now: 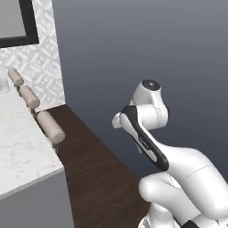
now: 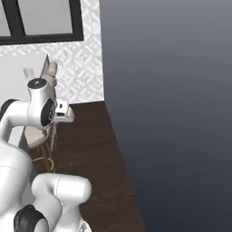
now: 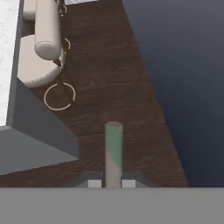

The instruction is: Take a straw from the drawer in front and place it inside the glass cup on the dining counter.

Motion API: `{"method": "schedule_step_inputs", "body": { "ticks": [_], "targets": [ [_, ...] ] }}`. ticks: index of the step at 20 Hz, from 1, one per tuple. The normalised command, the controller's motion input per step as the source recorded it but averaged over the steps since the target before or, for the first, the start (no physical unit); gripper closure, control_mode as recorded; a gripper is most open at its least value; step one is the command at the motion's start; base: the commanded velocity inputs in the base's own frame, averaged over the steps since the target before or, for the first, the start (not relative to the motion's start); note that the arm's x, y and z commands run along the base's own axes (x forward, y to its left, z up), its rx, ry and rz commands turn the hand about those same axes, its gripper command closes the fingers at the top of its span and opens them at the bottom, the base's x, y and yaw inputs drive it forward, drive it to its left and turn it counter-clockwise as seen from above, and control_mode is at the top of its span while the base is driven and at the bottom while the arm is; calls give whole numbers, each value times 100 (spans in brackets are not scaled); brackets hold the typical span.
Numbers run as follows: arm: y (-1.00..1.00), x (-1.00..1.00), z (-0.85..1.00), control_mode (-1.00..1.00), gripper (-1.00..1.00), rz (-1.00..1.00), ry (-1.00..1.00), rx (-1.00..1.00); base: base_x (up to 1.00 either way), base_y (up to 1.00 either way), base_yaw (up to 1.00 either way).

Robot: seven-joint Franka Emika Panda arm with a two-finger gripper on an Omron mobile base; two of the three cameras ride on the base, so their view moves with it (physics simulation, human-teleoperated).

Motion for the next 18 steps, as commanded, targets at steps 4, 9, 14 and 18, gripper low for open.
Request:
{"method": "schedule_step_inputs", "body": {
  "ticks": [4,9,14,18],
  "targets": [
    [0,0,0,100,100,0,0,0,81,-48,62],
    [0,0,0,100,100,0,0,0,73,-60,59],
    [0,0,0,100,100,0,0,0,77,-66,55],
    [0,0,0,100,100,0,0,0,81,-67,54]
  ]
}}
